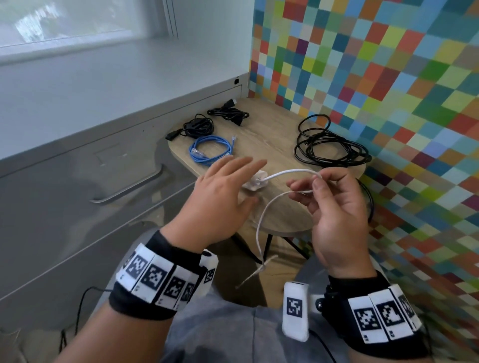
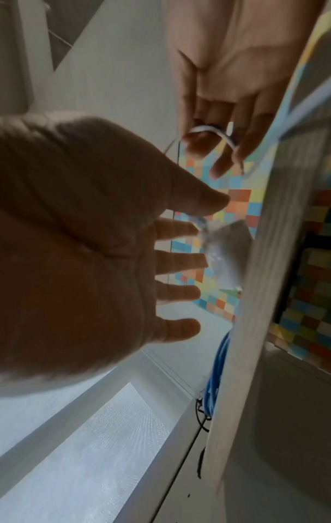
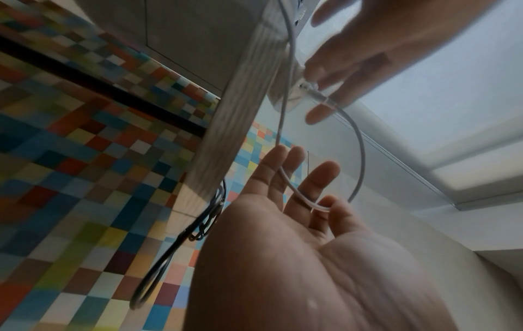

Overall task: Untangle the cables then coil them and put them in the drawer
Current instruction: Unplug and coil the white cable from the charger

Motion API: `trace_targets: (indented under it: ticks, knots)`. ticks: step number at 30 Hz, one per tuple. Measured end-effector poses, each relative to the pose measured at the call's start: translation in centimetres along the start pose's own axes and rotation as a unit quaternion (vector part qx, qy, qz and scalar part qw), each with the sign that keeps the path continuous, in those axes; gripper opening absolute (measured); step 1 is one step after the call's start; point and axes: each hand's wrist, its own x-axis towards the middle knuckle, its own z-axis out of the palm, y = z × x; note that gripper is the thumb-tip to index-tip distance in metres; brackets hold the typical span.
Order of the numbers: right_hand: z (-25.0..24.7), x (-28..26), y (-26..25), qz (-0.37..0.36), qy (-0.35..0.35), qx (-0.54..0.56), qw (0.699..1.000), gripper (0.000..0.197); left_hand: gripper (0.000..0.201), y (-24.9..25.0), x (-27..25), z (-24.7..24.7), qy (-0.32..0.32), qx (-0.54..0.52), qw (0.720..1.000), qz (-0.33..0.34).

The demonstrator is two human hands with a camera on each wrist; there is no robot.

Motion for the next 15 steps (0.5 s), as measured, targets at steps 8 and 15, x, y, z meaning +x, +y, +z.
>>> trace_targets:
  ticks: [8, 15]
  knots:
    - [-0.8, 0.4, -0.1, 0.008, 0.05, -0.016, 0.999, 0.014, 0.041, -0.8, 0.6, 0.1, 0.0, -0.061, 0.997, -0.043]
    - [-0.4, 0.6, -0.8, 0.067, 0.072, 0.004, 0.995, 0.041, 0.035, -0.5, -1.2, -1.8, 0.03, -0.165, 0.986, -0.017]
